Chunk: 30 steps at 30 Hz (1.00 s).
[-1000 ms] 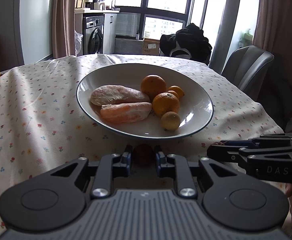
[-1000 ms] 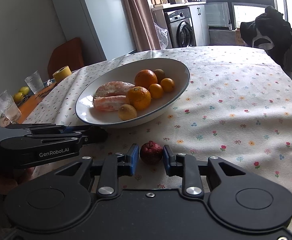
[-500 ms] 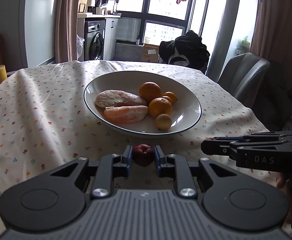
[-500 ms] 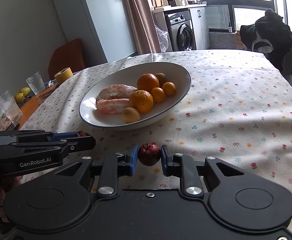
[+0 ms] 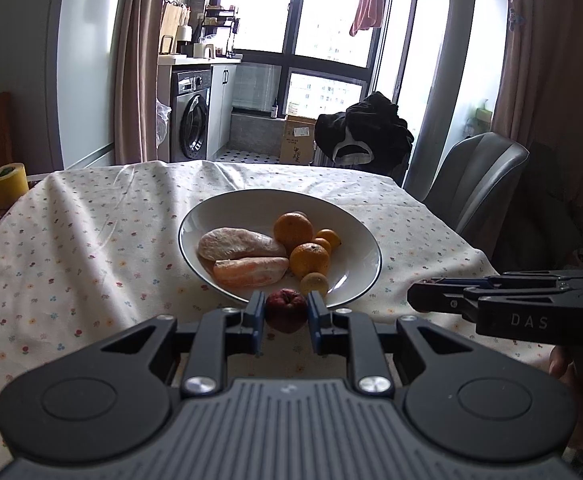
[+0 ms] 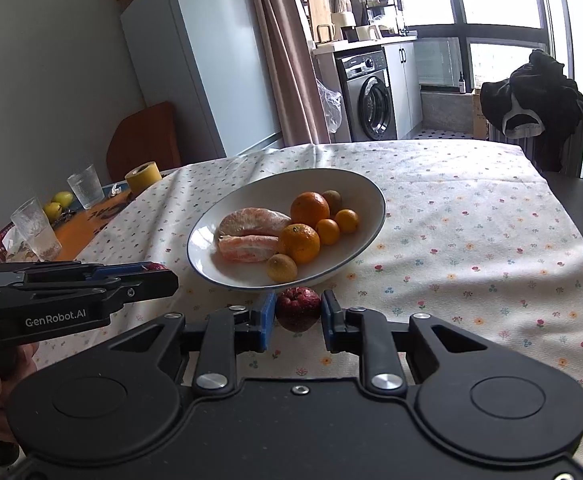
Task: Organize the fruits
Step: 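Lower both lychees into the white bowl and open both grippers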
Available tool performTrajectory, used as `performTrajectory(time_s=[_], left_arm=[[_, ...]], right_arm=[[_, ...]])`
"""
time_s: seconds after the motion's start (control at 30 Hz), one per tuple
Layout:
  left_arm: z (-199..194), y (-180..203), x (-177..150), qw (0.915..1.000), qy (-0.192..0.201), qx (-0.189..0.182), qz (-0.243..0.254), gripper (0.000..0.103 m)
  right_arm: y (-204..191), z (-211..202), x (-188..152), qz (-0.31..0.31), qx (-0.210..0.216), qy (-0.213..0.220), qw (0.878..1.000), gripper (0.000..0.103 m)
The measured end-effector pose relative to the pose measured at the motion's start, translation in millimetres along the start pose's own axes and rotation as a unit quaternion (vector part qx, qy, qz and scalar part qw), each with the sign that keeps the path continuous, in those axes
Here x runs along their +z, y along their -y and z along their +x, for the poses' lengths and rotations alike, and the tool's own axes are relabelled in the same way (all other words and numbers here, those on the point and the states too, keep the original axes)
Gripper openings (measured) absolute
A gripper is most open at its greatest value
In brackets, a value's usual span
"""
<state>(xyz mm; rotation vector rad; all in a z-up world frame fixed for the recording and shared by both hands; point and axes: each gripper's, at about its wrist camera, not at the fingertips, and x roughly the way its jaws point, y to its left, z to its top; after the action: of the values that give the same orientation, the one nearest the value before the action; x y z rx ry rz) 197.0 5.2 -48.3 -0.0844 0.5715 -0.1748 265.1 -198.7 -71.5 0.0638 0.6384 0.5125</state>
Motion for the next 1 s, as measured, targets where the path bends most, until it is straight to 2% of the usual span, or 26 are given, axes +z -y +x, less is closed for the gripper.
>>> performTrajectory(time_s=[0.5,1.0], left_arm=[[3,1,27,0.9998,0.021,0.002,0.006,0.021],[48,-6,32,1.0,-0.001,-0.001,-0.002,0.021]], right_arm=[[2,-6,24,-0.008,0.0,0.024,1.0,0.023],[10,20,38,-0.01,-0.002,0.015,1.0,0.023]])
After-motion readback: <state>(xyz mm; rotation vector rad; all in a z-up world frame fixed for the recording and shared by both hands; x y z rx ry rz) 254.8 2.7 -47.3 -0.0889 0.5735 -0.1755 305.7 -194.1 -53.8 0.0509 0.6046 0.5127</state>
